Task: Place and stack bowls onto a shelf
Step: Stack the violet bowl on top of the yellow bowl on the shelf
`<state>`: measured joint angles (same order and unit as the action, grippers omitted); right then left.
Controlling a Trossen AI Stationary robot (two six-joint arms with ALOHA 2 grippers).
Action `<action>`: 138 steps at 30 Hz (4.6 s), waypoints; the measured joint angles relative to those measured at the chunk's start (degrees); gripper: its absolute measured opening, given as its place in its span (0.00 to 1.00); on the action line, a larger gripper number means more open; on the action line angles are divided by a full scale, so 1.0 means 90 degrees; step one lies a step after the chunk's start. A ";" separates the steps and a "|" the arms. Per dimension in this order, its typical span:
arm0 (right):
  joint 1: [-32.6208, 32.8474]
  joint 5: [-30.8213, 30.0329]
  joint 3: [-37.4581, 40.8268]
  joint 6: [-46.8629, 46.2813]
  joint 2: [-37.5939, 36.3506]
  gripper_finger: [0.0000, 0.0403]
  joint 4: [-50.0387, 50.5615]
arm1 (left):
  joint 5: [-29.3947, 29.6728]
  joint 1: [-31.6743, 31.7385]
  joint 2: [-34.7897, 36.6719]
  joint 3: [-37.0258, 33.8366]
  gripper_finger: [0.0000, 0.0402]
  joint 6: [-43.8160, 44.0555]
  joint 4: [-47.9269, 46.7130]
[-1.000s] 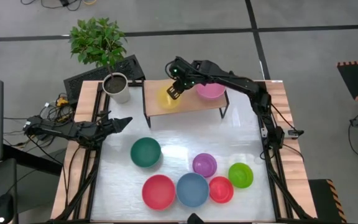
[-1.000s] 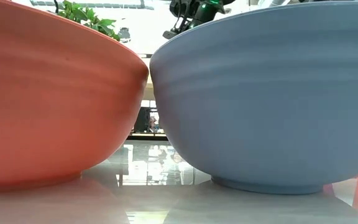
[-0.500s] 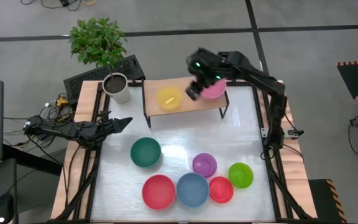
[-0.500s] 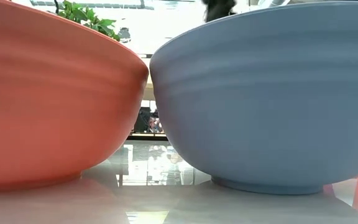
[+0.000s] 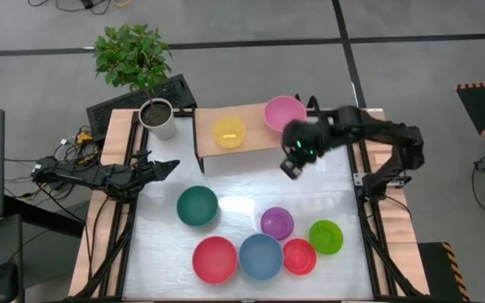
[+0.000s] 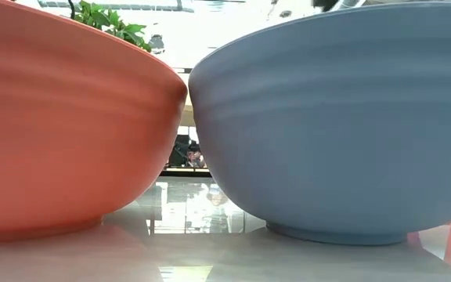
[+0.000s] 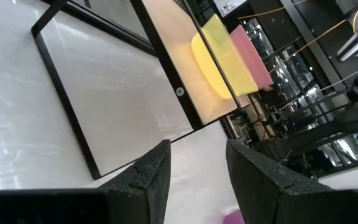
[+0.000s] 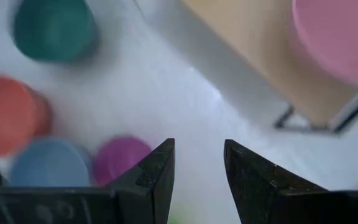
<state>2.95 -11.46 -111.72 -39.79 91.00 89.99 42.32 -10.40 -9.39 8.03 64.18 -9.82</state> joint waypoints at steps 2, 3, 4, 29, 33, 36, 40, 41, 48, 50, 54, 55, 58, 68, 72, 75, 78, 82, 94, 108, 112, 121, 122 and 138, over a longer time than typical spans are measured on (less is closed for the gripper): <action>0.0387 -0.0113 0.0700 -0.0291 -0.0317 0.41 -0.0045 | -0.0013 0.0000 0.0001 0.0000 0.35 0.0005 -0.0002; 0.0589 -0.0164 0.1056 -0.0466 -0.0470 0.41 -0.0097 | -0.0008 -0.0002 0.0001 0.0000 0.35 0.0005 -0.0009; 0.0781 -0.0205 0.1407 -0.0638 -0.0596 0.41 -0.0161 | -0.0007 -0.0001 0.0000 0.0000 0.35 0.0008 -0.0028; 0.1834 0.0246 0.5477 -0.2155 0.0041 0.61 -0.4350 | -0.0093 0.0001 0.0001 0.0000 0.35 0.0063 -0.0176; 0.1833 0.0415 0.5476 -0.2043 0.0291 0.61 -0.4630 | -0.0172 0.0000 0.0000 0.0000 0.35 0.0116 -0.0198; 0.1821 0.0412 0.5474 -0.2072 0.0306 0.61 -0.4631 | -0.0173 -0.0001 0.0001 0.0000 0.35 0.0233 -0.0308; 0.1769 0.0413 0.5471 -0.2023 0.0341 0.59 -0.4698 | -0.0174 0.0001 0.0000 0.0000 0.35 0.0290 -0.0424; 0.1760 0.0412 0.5471 -0.1942 0.0343 0.59 -0.4714 | -0.0174 -0.0002 0.0002 0.0000 0.35 0.0290 -0.0423; 0.1696 0.0422 0.5471 -0.1853 0.0343 0.53 -0.4776 | -0.0172 0.0000 0.0000 0.0000 0.35 0.0268 -0.0423; 0.1695 0.0424 0.5471 -0.1853 0.0343 0.51 -0.4798 | -0.0169 0.0001 0.0000 0.0000 0.35 0.0260 -0.0423; 0.1695 0.0427 0.5471 -0.1854 0.0343 0.46 -0.4886 | -0.0174 -0.0002 0.0000 0.0000 0.35 0.0260 -0.0423; 0.1685 0.0430 0.5471 -0.1855 0.0343 0.45 -0.4886 | -0.0196 0.0001 0.0002 0.0000 0.35 0.0258 -0.0423; 0.1609 0.0598 0.5561 -0.1890 0.0340 0.40 -0.5011 | -0.0350 0.0001 0.0000 0.0000 0.35 0.0258 -0.0425; 0.1477 0.1001 0.6035 -0.2149 0.0343 0.07 -0.5847 | -0.0396 -0.0002 0.0002 0.0000 0.35 0.0256 -0.0425; 0.1342 0.0981 0.6035 -0.2264 0.0343 0.05 -0.5837 | -0.0395 -0.0002 0.0000 0.0000 0.35 0.0255 -0.0478; 0.1172 0.0976 0.6037 -0.2252 0.0257 0.05 -0.5774 | -0.0398 0.0001 0.0002 0.0000 0.35 0.0256 -0.0534; 0.0909 0.0901 0.6006 -0.2172 0.0082 0.05 -0.5611 | -0.0398 -0.0002 0.0000 0.0000 0.35 0.0255 -0.0542; 0.0472 0.0846 0.5742 -0.1871 -0.0352 0.05 -0.5373 | -0.0527 -0.0001 0.0000 0.0000 0.35 0.0213 -0.0541; -0.0523 0.1435 0.3413 -0.1574 -0.1295 0.05 -0.5262 | -0.0718 -0.0002 0.0002 0.0000 0.35 0.0013 -0.0605; -0.2206 0.1410 0.0462 0.0776 0.0762 0.05 -0.5188 | -0.0498 -0.0002 0.0002 -0.0002 0.35 0.0005 -0.0708; -0.2538 0.1413 -0.0010 0.1008 0.1423 0.05 -0.5032 | -0.0431 -0.0001 0.0002 -0.0002 0.35 -0.0031 -0.0883; -0.2907 0.1427 -0.0389 0.1197 0.2338 0.05 -0.4526 | -0.0377 -0.0001 0.0002 -0.0002 0.35 0.0003 -0.1008; -0.2940 0.1430 -0.0384 0.1199 0.2344 0.05 -0.4496 | -0.0366 0.0001 0.0002 -0.0002 0.35 0.0004 -0.1022; -0.3058 0.1427 -0.0391 0.1575 0.2254 0.13 -0.4101 | -0.0291 0.0001 0.0002 -0.0002 0.35 0.0013 -0.1024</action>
<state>-24.58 1.39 -115.24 -25.62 111.28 53.08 39.70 -10.39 -9.37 8.01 64.29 -19.04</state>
